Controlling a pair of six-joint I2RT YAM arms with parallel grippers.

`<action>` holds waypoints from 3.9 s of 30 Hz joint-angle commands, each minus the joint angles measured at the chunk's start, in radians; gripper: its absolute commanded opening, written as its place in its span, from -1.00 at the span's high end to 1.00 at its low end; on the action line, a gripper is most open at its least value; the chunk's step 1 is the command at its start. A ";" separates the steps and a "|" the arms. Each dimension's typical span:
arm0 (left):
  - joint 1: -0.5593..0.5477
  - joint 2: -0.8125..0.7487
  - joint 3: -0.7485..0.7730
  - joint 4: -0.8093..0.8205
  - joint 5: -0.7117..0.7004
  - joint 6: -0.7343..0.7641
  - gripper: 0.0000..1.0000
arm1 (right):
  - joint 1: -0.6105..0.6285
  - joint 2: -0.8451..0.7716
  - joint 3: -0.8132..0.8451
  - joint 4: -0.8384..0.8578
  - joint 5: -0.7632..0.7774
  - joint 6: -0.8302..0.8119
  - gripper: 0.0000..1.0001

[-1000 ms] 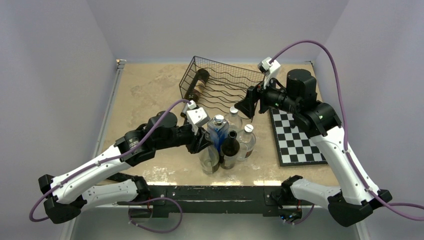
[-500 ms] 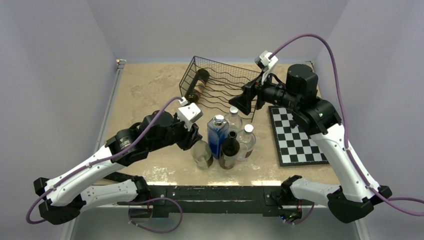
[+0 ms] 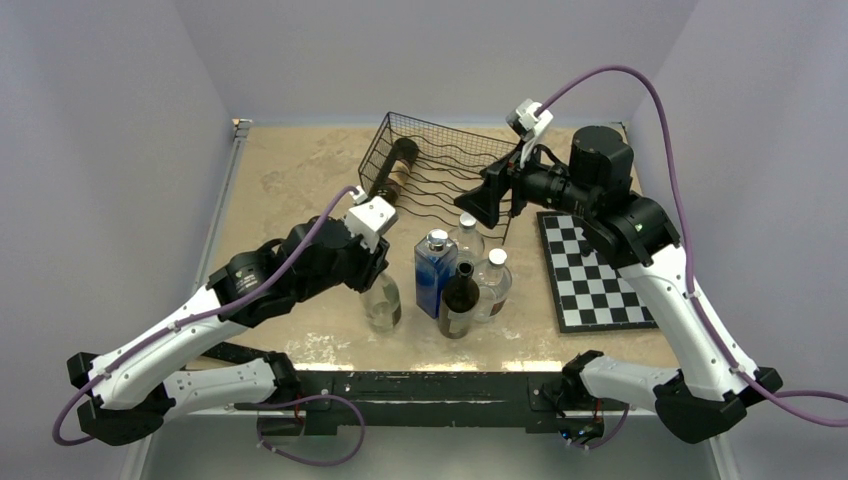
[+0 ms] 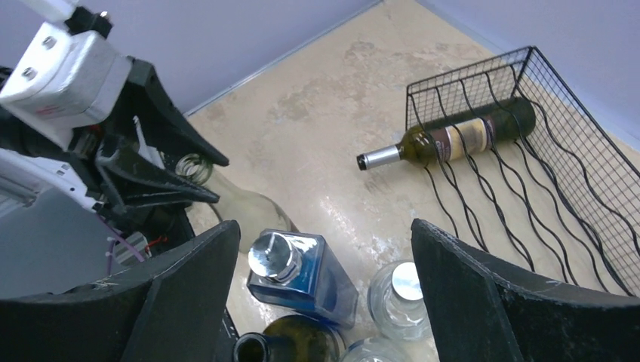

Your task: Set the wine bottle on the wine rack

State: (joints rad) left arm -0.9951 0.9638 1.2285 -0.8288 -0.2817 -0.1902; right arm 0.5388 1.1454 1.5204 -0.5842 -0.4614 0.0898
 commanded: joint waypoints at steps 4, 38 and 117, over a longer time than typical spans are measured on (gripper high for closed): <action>0.034 0.059 0.269 0.014 -0.173 -0.039 1.00 | 0.055 0.002 0.055 0.141 -0.093 -0.029 -0.84; 0.173 0.234 0.847 -0.211 -0.232 -0.006 1.00 | 0.434 0.346 0.074 0.524 0.112 0.029 -0.91; 0.173 0.080 0.724 0.060 -0.067 0.108 1.00 | 0.469 0.536 0.228 0.594 0.487 -0.243 1.00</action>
State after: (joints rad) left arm -0.8188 1.1461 1.9953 -1.0222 -0.4042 -0.0978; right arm 1.0256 1.6772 1.6058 0.0341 -0.1951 -0.0387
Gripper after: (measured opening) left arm 0.423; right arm 0.851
